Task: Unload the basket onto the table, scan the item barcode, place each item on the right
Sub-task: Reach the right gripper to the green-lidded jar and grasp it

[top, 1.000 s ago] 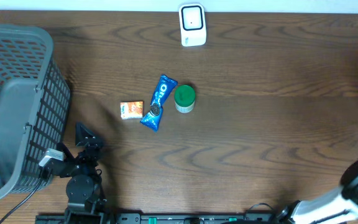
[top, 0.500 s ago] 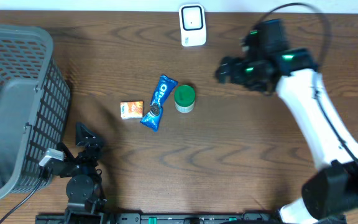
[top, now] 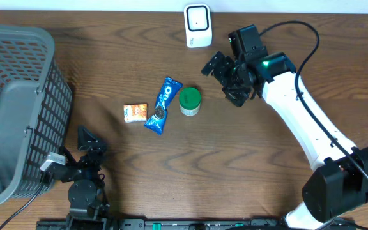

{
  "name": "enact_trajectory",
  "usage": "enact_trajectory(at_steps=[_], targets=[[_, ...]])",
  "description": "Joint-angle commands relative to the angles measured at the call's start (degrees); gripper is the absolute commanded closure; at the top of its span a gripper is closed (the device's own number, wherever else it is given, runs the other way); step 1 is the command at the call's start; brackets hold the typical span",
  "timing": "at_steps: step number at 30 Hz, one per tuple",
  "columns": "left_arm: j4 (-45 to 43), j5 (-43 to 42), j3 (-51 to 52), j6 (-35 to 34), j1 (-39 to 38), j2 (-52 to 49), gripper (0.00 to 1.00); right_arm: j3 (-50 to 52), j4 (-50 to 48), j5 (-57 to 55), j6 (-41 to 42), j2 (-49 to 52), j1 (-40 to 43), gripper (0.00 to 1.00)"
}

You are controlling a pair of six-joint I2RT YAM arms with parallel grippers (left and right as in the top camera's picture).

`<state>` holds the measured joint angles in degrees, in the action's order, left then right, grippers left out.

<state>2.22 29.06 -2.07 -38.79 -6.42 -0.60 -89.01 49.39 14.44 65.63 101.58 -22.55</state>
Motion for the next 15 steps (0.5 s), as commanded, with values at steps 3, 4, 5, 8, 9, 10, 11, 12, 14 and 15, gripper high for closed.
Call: enact_trajectory(at_steps=[3, 4, 5, 8, 9, 10, 11, 12, 14, 15], targets=[[1.8, 0.3, 1.0, 0.3, 0.3, 0.2, 0.02, 0.0, 2.3, 4.4, 24.7, -0.3, -3.5, 0.01], [1.8, 0.3, 1.0, 0.3, 0.3, 0.2, 0.02, 0.0, 3.2, 4.5, 30.7, -0.2, -4.9, 0.01], [1.8, 0.3, 1.0, 0.3, 0.3, 0.2, 0.02, 0.0, 3.1, 4.0, 34.4, -0.2, -6.0, 0.01], [1.8, 0.3, 1.0, 0.3, 0.3, 0.2, 0.02, 0.0, 1.8, -0.2, 45.0, 0.4, -9.5, 0.01], [1.8, 0.3, 1.0, 0.3, 0.3, 0.2, 0.02, 0.0, 1.4, -1.1, 47.6, 0.6, -10.3, 0.01], [1.8, 0.3, 1.0, 0.3, 0.3, 0.2, 0.02, 0.0, 1.0, -1.4, 49.9, 1.0, -10.8, 0.01], [1.8, 0.3, 1.0, 0.3, 0.3, 0.2, 0.02, 0.0, 0.6, -1.2, 51.8, 1.6, -11.2, 0.01], [1.8, 0.3, 1.0, 0.3, 0.3, 0.2, 0.02, 0.0, -0.7, -1.3, 51.9, 2.3, -11.5, 0.01], [1.8, 0.3, 1.0, 0.3, 0.3, 0.2, 0.02, 0.0, -3.7, -0.7, 51.9, 4.5, -12.0, 0.02], [1.8, 0.3, 1.0, 0.3, 0.3, 0.2, 0.02, 0.0, -5.3, -0.2, 51.9, 6.1, -12.0, 0.02]])
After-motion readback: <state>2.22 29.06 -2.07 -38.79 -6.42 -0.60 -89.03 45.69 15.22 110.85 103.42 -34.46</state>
